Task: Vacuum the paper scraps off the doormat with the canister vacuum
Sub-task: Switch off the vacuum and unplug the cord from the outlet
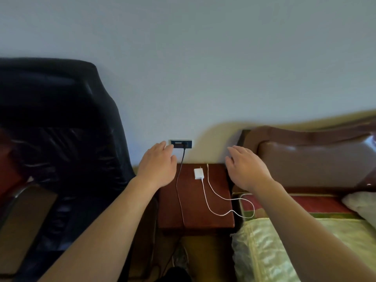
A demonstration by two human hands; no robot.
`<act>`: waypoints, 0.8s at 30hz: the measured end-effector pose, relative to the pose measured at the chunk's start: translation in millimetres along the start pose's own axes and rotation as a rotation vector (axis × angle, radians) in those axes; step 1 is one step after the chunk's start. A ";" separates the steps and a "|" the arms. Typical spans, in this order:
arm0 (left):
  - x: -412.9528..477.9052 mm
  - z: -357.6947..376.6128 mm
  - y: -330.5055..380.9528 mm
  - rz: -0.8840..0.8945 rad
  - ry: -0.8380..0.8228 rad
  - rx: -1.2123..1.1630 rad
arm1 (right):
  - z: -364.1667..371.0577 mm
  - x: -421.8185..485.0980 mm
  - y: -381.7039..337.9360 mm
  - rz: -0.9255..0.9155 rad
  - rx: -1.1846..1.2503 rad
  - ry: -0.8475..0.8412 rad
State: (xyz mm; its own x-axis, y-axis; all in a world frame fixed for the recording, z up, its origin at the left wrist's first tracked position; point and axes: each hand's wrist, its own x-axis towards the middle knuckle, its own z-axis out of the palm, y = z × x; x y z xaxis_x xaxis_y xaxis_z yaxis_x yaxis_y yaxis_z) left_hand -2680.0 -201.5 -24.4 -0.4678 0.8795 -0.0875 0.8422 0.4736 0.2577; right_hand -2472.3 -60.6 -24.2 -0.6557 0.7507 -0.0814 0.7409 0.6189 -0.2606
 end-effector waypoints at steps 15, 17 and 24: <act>137.4 43.3 -58.9 -0.082 -0.175 -0.192 | 49.2 138.4 -15.4 0.090 0.073 -0.157; 153.8 61.2 -68.5 -0.124 -0.217 -0.255 | 64.2 158.2 -16.1 0.105 0.112 -0.212; 193.1 136.2 -95.3 -0.347 -0.331 -0.619 | 138.0 229.8 -16.3 0.232 0.387 -0.347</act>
State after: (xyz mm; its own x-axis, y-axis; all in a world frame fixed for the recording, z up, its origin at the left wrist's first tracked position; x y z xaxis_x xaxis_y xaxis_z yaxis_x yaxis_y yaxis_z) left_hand -2814.0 -70.5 -196.9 -0.4908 0.7002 -0.5185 0.3137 0.6972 0.6446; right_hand -2655.1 69.9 -171.4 -0.5398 0.6966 -0.4727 0.8069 0.2682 -0.5262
